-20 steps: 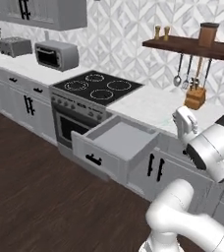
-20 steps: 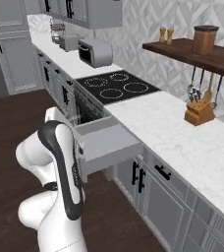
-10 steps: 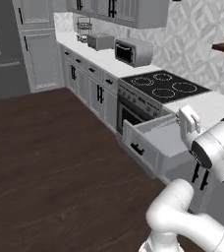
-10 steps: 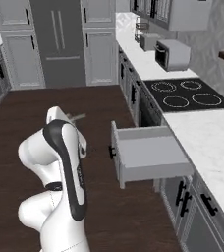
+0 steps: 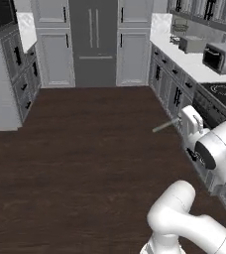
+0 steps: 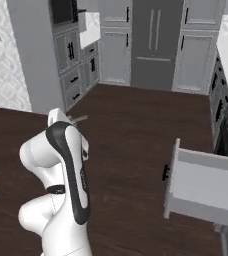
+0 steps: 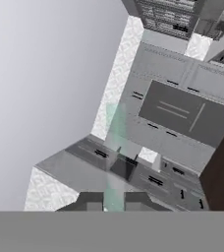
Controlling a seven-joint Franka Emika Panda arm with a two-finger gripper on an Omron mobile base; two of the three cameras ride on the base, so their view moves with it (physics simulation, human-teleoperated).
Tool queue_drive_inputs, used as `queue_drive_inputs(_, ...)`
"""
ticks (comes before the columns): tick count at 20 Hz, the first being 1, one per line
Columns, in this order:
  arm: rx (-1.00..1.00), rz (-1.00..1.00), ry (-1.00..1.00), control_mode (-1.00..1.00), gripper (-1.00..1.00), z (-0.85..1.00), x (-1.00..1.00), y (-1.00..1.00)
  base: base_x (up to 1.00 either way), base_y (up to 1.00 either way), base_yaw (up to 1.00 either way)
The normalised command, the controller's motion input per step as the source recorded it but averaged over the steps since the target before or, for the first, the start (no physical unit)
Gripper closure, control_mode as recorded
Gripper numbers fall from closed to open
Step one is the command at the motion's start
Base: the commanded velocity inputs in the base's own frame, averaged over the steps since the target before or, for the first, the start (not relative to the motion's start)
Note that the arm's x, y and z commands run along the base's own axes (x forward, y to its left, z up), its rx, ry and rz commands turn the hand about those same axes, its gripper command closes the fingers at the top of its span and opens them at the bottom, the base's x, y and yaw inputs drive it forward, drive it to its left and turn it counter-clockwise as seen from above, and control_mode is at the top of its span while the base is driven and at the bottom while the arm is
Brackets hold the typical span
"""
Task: Take a straw from the drawer in front and place it inside the glass cup on the dining counter.
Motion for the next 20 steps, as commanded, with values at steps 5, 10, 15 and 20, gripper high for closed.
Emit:
queue_drive_inputs(5, 0.0, 0.0, 0.0, 1.0, 1.0, 0.0, 0.0, 0.0, -0.03, 0.0, 0.68)
queue_drive_inputs(10, 0.0, 0.0, 0.0, 1.0, 1.0, 0.0, 0.0, 0.0, 0.2, -0.21, 0.51)
queue_drive_inputs(15, 0.0, 0.0, 0.0, 1.0, 1.0, 0.0, 0.0, 0.0, 0.86, -0.04, 0.25)
queue_drive_inputs(20, 0.0, 0.0, 0.0, 1.0, 1.0, 0.0, 0.0, 0.0, 1.0, 0.01, 0.06)
